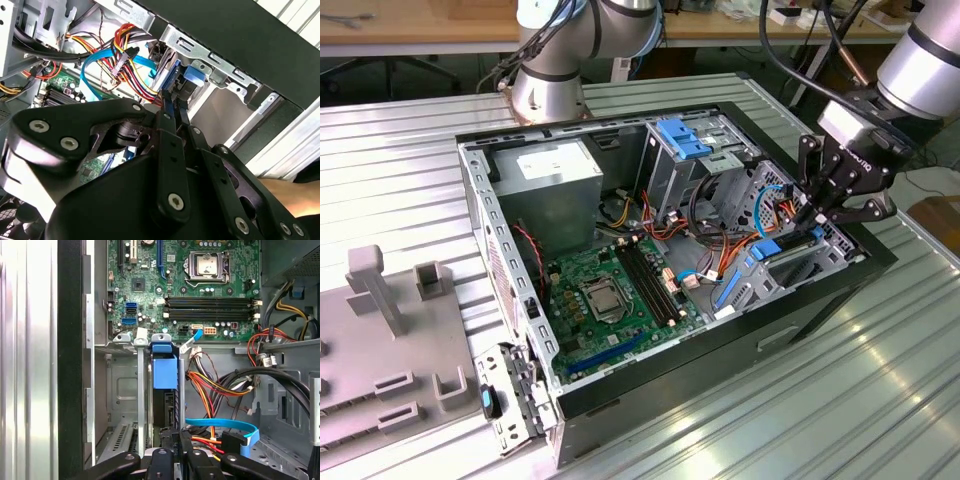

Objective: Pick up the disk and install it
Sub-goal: 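Insert the first disk wire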

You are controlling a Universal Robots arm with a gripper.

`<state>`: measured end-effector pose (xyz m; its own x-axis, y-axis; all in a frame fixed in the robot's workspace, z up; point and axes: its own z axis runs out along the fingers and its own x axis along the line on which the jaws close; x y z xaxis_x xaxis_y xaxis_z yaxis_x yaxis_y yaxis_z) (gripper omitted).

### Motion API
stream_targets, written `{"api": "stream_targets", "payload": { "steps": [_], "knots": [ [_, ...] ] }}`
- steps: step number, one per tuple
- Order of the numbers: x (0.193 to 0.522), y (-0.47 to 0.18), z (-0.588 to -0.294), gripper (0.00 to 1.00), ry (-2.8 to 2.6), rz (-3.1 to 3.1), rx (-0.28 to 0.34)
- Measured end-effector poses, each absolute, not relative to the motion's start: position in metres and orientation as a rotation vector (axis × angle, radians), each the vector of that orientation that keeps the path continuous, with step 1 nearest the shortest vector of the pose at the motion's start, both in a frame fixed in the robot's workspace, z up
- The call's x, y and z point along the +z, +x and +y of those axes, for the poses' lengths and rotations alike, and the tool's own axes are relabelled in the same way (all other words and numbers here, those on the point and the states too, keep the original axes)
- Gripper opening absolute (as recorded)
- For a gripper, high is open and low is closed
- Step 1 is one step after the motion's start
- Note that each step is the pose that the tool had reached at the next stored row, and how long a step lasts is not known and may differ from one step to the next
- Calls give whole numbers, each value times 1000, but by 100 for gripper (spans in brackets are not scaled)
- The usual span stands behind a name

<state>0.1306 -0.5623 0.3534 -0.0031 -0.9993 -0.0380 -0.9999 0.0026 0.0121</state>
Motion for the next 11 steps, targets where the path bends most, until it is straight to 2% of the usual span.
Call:
{"api": "stream_targets", "payload": {
  "steps": [11],
  "knots": [
    [353,131,-562,17,-2204,2211,57]
  ]
}}
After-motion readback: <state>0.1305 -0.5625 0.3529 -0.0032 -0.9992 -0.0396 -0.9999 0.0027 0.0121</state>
